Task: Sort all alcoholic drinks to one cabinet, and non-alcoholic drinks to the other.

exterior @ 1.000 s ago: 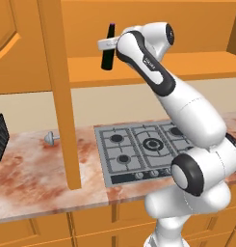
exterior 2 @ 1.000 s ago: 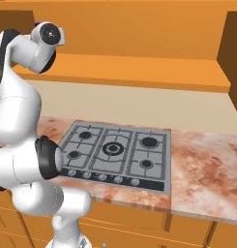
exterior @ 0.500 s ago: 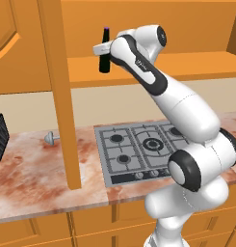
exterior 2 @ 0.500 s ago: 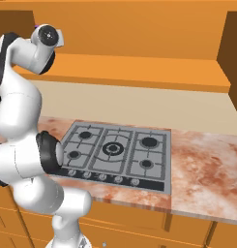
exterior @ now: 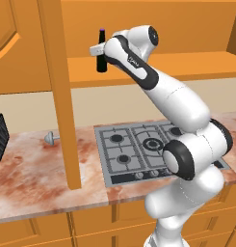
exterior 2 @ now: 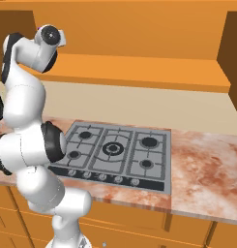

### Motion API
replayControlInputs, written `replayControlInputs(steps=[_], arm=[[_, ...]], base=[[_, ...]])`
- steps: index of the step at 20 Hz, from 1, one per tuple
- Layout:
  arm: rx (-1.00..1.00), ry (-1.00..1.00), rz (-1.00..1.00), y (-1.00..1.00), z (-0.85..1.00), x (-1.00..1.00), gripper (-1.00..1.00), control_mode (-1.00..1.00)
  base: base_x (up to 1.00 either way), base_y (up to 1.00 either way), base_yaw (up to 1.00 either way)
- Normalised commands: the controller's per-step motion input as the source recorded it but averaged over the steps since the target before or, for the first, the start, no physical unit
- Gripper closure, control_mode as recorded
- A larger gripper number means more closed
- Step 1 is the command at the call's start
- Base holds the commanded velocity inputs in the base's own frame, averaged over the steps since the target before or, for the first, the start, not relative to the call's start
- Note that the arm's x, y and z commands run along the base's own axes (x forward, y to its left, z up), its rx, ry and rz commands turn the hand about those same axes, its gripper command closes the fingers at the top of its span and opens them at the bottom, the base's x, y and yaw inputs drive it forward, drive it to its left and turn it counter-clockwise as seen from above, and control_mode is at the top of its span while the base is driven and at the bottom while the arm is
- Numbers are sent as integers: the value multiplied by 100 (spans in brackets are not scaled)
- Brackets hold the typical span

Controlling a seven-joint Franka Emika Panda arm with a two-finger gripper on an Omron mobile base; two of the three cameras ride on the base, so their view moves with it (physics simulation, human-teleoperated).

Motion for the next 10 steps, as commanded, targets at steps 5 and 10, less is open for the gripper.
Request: replayControlInputs(steps=[5,10], arm=[[-2,0,0,0,-9,42,100,-100],[0,0,0,0,-10,45,100,-100]], base=[[0,0,0],[0,0,0]])
